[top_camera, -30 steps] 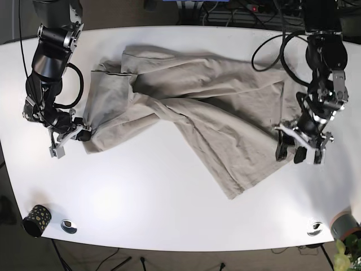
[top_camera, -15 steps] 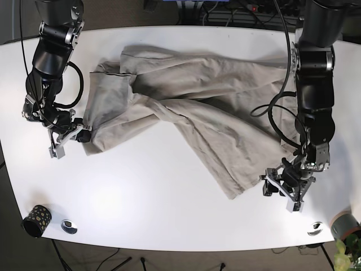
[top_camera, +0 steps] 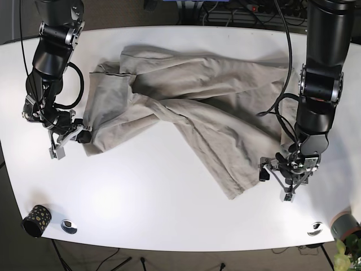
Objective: Fold the T-shirt properly
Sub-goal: 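Slide the left gripper along the hem to grasp a corner, then lift the shirt with both grippers and swing it across the table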
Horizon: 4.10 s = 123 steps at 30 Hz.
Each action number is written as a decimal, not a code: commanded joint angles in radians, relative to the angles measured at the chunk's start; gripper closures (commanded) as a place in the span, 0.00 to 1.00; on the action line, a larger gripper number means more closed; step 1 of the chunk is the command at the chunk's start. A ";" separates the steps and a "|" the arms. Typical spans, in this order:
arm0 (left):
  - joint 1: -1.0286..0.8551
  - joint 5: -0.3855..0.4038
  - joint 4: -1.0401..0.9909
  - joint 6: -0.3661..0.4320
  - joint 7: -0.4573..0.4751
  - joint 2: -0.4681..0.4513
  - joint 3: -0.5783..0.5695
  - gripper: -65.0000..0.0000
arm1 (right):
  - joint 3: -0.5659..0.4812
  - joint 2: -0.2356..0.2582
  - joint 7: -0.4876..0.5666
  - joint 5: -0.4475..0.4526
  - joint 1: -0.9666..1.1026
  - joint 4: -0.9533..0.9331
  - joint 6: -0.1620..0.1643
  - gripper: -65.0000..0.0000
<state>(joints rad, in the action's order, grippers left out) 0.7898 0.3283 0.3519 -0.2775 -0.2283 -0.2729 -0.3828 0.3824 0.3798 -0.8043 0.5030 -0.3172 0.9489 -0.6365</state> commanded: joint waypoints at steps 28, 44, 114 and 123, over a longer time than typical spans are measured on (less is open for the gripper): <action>-0.014 0.010 0.008 -0.269 -0.036 0.048 -0.005 0.39 | 0.003 0.023 0.021 0.087 -0.024 0.020 -0.012 1.00; -0.060 0.009 0.014 -0.279 -0.039 0.037 0.100 1.00 | 0.005 0.026 0.018 0.089 0.011 0.078 -0.010 1.00; -0.180 -0.077 1.153 -0.182 -0.475 -0.104 0.615 1.00 | -0.078 0.238 -0.392 0.220 -0.460 0.358 -0.010 1.00; -0.490 -0.080 1.281 -0.185 -0.474 -0.058 0.698 1.00 | 0.085 0.190 -0.392 0.296 -0.092 0.454 -0.010 1.00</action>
<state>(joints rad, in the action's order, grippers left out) 0.3054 0.2481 1.6043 -0.4713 -0.7288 -0.3164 0.3023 0.4458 0.5457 -1.2091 0.7937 -0.4133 1.3758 -0.6479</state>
